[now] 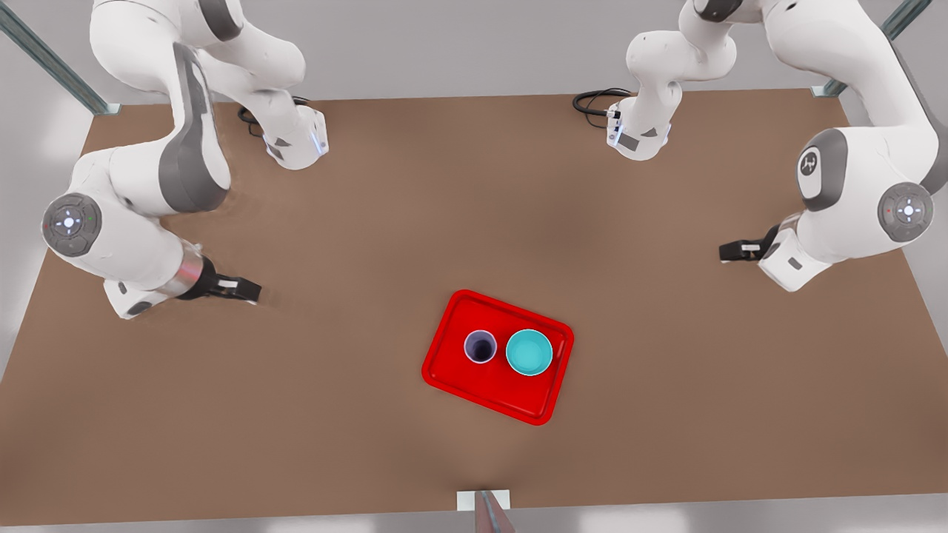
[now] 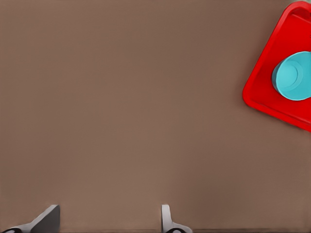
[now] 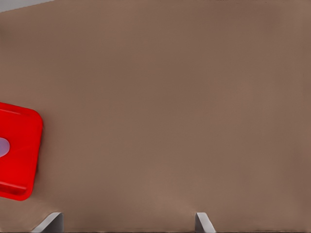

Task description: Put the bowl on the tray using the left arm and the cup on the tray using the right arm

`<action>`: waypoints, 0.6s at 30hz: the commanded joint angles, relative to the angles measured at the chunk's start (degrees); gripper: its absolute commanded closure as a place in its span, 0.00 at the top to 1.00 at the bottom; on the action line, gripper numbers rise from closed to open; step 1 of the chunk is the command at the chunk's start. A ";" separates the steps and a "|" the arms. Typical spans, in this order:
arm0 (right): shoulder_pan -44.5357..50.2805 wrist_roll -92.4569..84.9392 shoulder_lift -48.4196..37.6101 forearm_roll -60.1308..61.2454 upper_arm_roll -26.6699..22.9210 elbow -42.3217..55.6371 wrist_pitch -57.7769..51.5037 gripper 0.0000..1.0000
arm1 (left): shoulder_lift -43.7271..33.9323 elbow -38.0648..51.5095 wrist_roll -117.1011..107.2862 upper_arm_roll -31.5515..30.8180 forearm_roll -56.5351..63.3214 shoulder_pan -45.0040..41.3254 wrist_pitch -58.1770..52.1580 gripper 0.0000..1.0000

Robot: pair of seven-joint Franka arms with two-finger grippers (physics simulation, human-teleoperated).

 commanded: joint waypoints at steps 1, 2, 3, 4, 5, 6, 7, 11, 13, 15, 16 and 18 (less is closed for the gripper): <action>0.51 -1.70 -1.79 0.00 -2.05 -0.37 -1.80 1.00 | 0.00 0.00 0.00 0.09 -1.66 -0.09 -0.01 1.00; -1.15 -8.11 -2.34 0.00 -6.10 -2.13 -4.88 1.00 | 0.00 0.00 0.00 0.17 -1.93 -0.09 -0.18 1.00; -3.08 -9.17 -0.68 0.00 -6.20 -1.26 -5.51 1.00 | 0.09 0.00 0.00 0.26 -2.01 -0.09 -0.18 1.00; -3.27 -10.50 0.92 0.00 -6.11 -0.28 -5.42 1.00 | 0.09 0.00 0.00 0.26 -2.01 -0.09 -0.18 1.00; -3.09 -10.50 0.92 0.17 -5.76 -0.46 -4.98 1.00 | 0.09 0.00 0.00 0.35 -2.01 -0.09 -0.18 1.00; -3.00 -10.50 0.92 0.17 -4.09 -0.64 -4.28 1.00 | 0.09 0.00 0.00 0.35 -2.01 -0.09 -0.18 1.00; -3.00 -10.59 0.65 0.17 -2.07 -0.90 -3.05 1.00 | 0.09 0.00 0.00 0.35 -2.01 -0.09 -0.27 1.00; -2.92 -10.59 0.48 0.17 -0.75 -2.39 -0.94 1.00 | 0.09 0.00 0.00 0.53 -2.01 -0.09 -0.36 1.00; -3.18 -10.59 0.83 0.17 -0.75 -2.31 -0.76 1.00 | 0.35 0.00 0.00 0.53 -1.93 -0.09 -0.45 1.00; -3.18 -10.59 0.83 0.26 -0.84 -2.39 -0.06 1.00 | 0.44 0.00 0.00 0.53 -1.93 -0.09 -0.45 1.00; -3.18 -10.59 0.65 0.26 -0.84 -2.39 0.29 1.00 | 0.52 0.00 0.00 0.53 -1.93 -0.09 -0.36 1.00; -3.27 -10.59 0.74 0.26 -0.75 -2.39 1.08 1.00 | 0.61 0.00 0.00 0.53 -1.93 -0.09 -0.36 1.00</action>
